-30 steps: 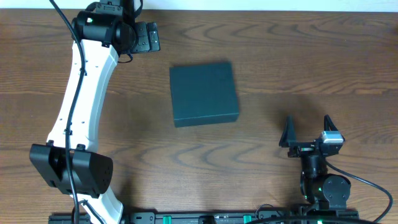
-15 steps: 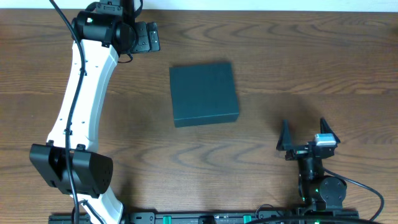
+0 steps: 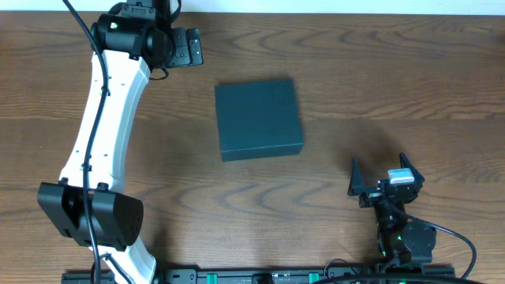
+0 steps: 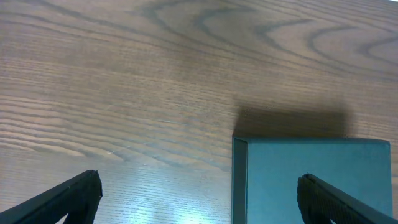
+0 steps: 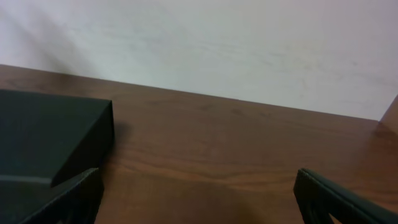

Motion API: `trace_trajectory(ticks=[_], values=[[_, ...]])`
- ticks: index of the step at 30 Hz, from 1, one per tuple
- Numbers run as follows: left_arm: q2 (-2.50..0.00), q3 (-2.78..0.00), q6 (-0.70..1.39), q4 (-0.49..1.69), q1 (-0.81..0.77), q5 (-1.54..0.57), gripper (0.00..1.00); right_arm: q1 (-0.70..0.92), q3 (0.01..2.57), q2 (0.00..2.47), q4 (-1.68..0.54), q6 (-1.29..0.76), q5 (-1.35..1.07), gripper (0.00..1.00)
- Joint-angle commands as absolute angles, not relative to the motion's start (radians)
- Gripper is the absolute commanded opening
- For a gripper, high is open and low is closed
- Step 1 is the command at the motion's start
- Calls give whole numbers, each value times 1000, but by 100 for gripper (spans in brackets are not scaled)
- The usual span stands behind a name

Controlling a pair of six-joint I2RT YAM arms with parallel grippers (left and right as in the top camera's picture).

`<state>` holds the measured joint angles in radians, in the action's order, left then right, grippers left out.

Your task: Pack container

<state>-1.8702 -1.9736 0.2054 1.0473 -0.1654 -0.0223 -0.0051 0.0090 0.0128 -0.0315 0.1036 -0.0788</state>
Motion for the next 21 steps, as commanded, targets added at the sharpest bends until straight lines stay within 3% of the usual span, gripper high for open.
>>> trace_trajectory(ticks=[1,21], values=[[-1874,-1981,196,1050,-162,-14,99,10,6,5,-40,121,-86,99],[-1874,-1981,196,1050,-162,-14,99,10,6,6,-65,121,-86,99]])
